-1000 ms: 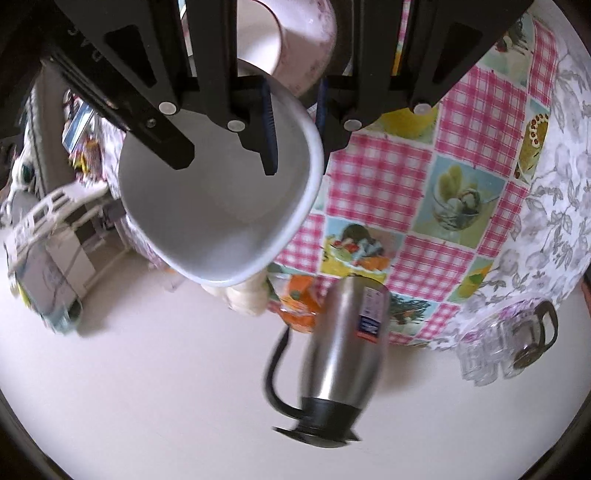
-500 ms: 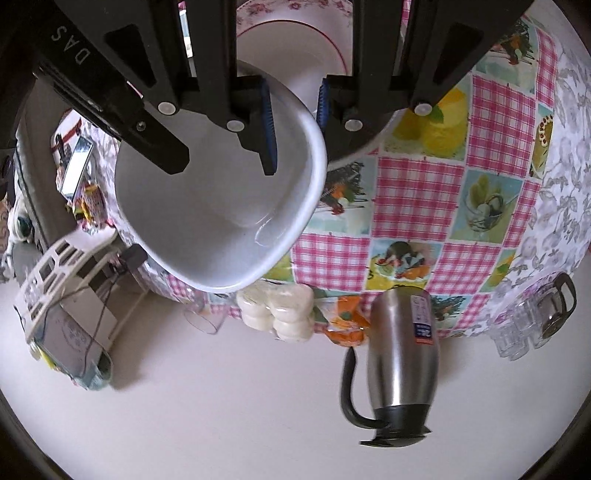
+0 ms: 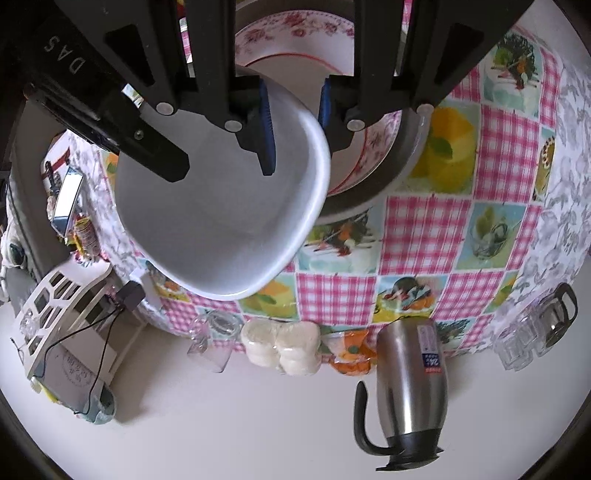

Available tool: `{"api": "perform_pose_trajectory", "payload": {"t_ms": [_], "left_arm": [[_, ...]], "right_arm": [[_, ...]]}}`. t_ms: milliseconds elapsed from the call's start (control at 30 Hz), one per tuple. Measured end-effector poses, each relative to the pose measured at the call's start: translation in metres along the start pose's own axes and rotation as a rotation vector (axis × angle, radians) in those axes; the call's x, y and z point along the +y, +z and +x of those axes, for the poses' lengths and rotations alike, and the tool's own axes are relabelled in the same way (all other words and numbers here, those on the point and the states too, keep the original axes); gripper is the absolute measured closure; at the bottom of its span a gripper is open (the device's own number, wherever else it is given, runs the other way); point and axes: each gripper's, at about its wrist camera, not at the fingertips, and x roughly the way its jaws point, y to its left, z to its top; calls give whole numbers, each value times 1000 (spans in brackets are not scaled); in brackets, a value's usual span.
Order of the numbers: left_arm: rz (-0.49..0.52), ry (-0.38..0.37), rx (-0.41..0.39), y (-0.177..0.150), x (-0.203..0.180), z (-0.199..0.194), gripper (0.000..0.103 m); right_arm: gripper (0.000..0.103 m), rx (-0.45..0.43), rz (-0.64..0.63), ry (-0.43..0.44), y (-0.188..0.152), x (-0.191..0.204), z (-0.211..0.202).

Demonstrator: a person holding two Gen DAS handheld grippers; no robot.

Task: Organize plates and bowls
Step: 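Lower the plain white bowl onto the stacked dishes in the basin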

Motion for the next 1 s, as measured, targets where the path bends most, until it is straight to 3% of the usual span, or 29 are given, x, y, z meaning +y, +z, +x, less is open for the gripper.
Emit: {"api": "perform_pose_trajectory", "payload": {"t_ms": [267, 1000], "left_arm": [[-38, 7, -8, -6, 13, -12, 81], [-53, 23, 57, -8, 24, 10, 81]], "right_arm": [[73, 29, -67, -2, -9, 18, 6], [72, 130, -93, -48, -18, 22, 28]]}}
